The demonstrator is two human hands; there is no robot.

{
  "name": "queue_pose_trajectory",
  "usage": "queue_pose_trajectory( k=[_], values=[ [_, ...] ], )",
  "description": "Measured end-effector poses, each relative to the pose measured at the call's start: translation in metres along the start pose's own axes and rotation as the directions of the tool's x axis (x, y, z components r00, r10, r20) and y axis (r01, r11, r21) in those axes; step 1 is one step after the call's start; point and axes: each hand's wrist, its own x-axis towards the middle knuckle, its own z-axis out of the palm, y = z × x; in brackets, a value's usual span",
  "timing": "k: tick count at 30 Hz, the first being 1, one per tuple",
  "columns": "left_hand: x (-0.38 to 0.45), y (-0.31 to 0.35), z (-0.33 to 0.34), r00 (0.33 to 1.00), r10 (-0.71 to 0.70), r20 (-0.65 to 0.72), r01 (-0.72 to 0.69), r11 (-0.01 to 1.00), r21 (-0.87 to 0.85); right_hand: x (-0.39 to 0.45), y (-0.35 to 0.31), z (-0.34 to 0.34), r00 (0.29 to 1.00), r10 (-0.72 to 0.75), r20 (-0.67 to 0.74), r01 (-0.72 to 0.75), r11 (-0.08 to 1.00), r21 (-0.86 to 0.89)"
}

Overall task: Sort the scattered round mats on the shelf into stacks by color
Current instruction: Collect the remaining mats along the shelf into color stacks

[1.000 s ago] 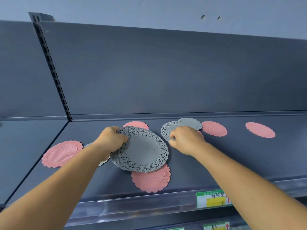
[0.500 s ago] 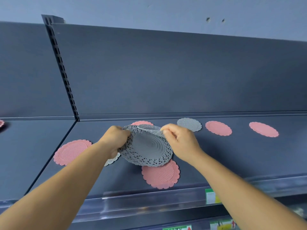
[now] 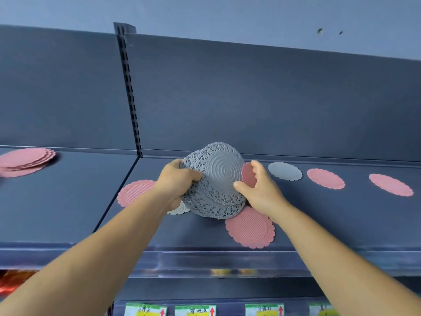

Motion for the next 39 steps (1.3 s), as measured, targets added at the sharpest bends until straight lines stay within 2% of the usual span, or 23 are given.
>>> queue_pose_trajectory(
  k=[3,9,13,16,19,23,26,31,33,36,39],
  values=[
    [-0.005,0.008,-0.018,1.0,0.015,-0.002,-0.015,1.0,-0.026,0.011,-0.008,0.008,0.995,0.045,0.09,-0.051,0.997,0.066],
    [-0.017,0.016,-0.059,0.991,0.001,-0.131,-0.013,0.996,-0.089,0.031,-0.04,0.033,0.972,-0.088,0.219,0.093,0.996,-0.012],
    [-0.023,0.018,-0.094,0.965,0.001,-0.263,-0.036,0.991,-0.129,0.039,-0.069,0.062,0.932,-0.161,0.326,0.137,0.986,0.094],
    [-0.03,0.013,-0.119,0.948,-0.027,-0.318,-0.033,0.982,-0.184,0.041,-0.089,0.088,0.911,-0.168,0.377,0.084,0.97,0.229],
    [-0.036,0.007,-0.146,0.93,-0.066,-0.362,-0.021,0.973,-0.23,0.042,-0.114,0.117,0.873,-0.148,0.465,-0.062,0.912,0.406],
    [-0.04,0.007,-0.187,0.914,-0.094,-0.395,-0.001,0.972,-0.235,0.036,-0.152,0.157,0.84,-0.152,0.521,-0.125,0.88,0.458],
    [-0.037,0.008,-0.229,0.908,-0.063,-0.415,-0.008,0.986,-0.166,0.032,-0.183,0.193,0.835,-0.172,0.522,-0.112,0.877,0.467],
    [-0.042,0.013,-0.322,0.894,-0.005,-0.448,0.071,0.989,0.131,0.013,-0.246,0.262,0.817,-0.194,0.542,-0.108,0.873,0.476],
    [-0.042,0.017,-0.366,0.894,0.034,-0.446,0.062,0.978,0.199,0.003,-0.277,0.291,0.817,-0.191,0.544,-0.113,0.872,0.477],
    [-0.044,0.025,-0.422,0.911,0.042,-0.411,0.049,0.977,0.208,-0.004,-0.314,0.334,0.844,-0.167,0.51,-0.136,0.853,0.503],
    [-0.037,0.034,-0.47,0.913,0.022,-0.407,0.066,0.977,0.201,-0.006,-0.344,0.369,0.841,-0.167,0.515,-0.131,0.86,0.493]
  ],
)
